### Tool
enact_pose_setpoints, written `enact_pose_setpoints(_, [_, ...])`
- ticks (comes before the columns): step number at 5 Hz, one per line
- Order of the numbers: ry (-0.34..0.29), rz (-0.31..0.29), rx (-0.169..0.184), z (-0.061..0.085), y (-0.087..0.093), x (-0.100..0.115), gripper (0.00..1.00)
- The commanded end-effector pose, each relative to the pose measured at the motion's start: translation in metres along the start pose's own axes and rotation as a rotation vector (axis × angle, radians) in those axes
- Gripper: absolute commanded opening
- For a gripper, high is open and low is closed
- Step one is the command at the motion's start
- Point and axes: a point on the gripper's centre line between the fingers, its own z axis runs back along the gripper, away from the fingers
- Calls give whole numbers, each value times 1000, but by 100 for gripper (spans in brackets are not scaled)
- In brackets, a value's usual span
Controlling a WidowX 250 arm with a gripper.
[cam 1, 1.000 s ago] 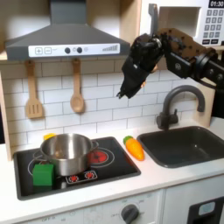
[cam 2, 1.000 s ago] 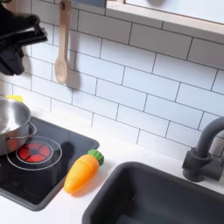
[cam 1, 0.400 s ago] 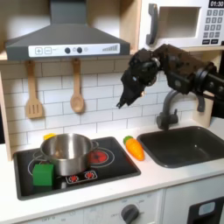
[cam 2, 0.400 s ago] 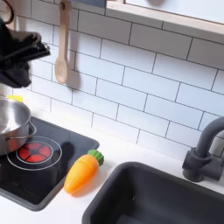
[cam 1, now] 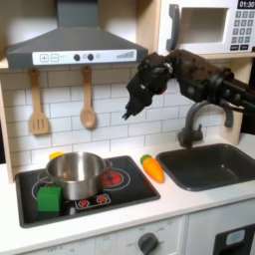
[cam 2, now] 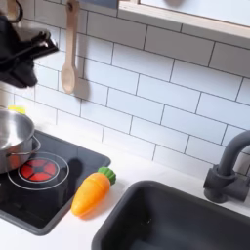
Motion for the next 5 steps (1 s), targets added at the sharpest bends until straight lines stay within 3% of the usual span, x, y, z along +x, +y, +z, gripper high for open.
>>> enact_pose_setpoints(1, [-51,43,15,3,2,20,0])
enact_pose_setpoints(3, [-66,63,-6,20,-3,37,0])
enact_pose_setpoints(5, [-91,89,1,18,2,51,0])
